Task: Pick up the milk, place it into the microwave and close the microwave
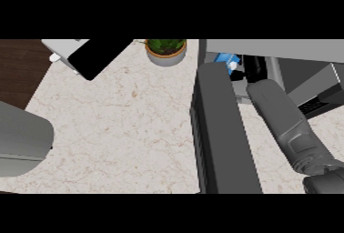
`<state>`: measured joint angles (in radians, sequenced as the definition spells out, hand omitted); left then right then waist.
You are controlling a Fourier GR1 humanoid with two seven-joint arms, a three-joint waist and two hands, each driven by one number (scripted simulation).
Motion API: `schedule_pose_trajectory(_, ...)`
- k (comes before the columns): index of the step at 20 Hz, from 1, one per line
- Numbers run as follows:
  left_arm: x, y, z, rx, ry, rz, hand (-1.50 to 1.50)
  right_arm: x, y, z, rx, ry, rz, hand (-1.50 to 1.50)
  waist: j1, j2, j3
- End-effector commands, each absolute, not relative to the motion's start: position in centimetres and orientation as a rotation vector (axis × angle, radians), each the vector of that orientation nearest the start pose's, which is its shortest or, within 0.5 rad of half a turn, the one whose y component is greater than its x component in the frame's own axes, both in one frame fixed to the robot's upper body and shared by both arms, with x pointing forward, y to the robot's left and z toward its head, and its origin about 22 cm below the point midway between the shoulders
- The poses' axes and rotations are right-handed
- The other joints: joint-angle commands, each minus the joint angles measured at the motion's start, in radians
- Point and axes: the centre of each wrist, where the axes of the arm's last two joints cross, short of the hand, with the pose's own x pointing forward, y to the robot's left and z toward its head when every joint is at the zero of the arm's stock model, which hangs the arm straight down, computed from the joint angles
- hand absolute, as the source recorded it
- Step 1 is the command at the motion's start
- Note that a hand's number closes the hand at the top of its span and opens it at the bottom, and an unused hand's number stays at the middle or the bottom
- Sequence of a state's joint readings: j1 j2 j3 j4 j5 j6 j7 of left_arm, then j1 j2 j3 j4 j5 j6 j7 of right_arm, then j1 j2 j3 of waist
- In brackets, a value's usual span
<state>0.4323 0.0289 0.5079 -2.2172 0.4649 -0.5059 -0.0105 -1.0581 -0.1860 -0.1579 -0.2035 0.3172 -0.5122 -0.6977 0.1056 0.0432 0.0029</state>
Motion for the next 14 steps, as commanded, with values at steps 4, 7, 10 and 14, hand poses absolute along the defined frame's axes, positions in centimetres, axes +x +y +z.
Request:
schedule_pose_trajectory(4,10.6,35.2,9.7,-0.033,-1.958,0.003,-1.5,44.3,-21.4,4.1,-0.848,-1.993,0.501,1.5,0.025,0.021,0.001)
schedule_pose_trajectory(7,10.9,34.9,9.7,-0.018,-1.952,0.006,-1.5,44.5,-22.8,4.8,-0.966,-1.966,0.585,1.5,0.029,0.024,0.0)
schedule_pose_trajectory(10,11.6,34.8,9.6,-0.031,-1.969,0.014,-1.5,44.2,-24.1,4.2,-1.016,-1.878,0.555,1.5,0.034,0.034,0.001)
schedule_pose_trajectory(14,11.3,35.0,9.9,-0.003,-1.961,-0.022,-1.5,42.7,-28.0,2.5,-1.298,-1.624,0.424,-1.5,0.044,0.041,-0.002)
